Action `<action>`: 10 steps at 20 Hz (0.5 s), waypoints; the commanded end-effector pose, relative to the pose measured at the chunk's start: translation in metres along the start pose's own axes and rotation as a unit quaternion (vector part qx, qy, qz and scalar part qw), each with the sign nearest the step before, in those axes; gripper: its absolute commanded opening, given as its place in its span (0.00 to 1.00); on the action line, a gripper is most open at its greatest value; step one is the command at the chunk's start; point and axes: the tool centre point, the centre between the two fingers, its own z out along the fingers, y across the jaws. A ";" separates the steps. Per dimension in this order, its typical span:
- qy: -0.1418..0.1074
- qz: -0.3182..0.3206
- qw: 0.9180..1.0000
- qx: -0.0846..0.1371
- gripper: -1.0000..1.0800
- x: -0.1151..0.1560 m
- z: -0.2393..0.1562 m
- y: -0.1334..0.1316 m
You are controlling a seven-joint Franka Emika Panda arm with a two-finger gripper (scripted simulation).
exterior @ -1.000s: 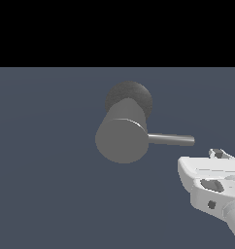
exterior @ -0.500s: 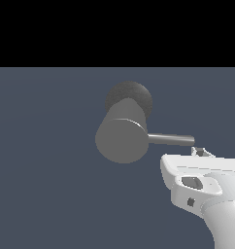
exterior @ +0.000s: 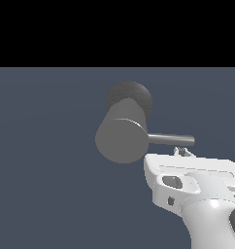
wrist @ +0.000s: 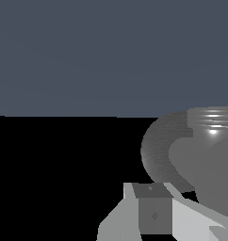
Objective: Turn on the faucet by rotating a designated handle.
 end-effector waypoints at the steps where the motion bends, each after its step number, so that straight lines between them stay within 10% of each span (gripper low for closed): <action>1: 0.008 0.004 1.000 0.000 0.00 0.005 -0.002 0.002; 10: 0.011 0.005 1.000 0.001 0.00 0.000 -0.003 0.001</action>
